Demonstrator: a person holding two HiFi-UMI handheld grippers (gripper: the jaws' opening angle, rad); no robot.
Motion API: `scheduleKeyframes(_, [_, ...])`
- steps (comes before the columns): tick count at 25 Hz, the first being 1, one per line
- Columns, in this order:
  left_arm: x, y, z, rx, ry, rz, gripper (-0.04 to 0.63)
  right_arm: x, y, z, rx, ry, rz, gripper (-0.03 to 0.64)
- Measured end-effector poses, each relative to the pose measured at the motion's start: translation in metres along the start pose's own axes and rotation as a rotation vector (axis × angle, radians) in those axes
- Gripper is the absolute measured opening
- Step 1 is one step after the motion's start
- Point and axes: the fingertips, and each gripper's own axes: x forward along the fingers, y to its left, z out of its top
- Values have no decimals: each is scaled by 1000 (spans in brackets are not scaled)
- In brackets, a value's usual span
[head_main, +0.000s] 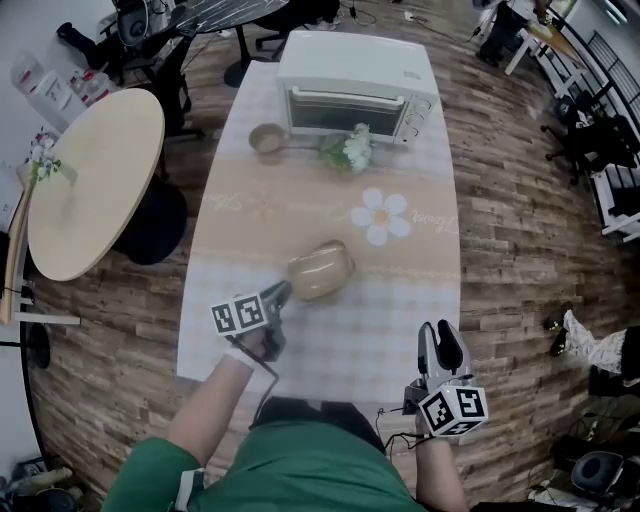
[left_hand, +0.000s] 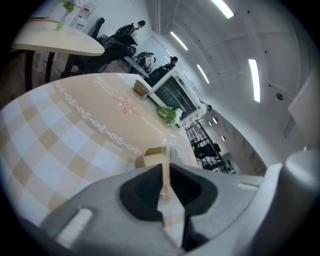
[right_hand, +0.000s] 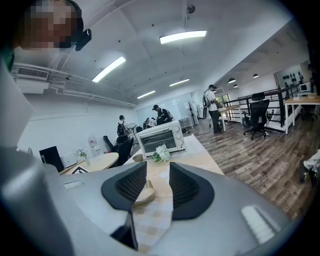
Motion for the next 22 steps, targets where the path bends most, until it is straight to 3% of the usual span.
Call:
scheduleKeyframes(8, [-30,-21,13,26,-57,-42,41,-9,11,8,-3,-19,17,142])
scheduleKeyframes(15, [-72,-54,38,106,-130,-71,41,-16,27,24,-27,-41,34,143])
scheduleKeyframes(22, [-113,-112,61,201,-208,-151,41,-27,36,48,-64,-97,42,143])
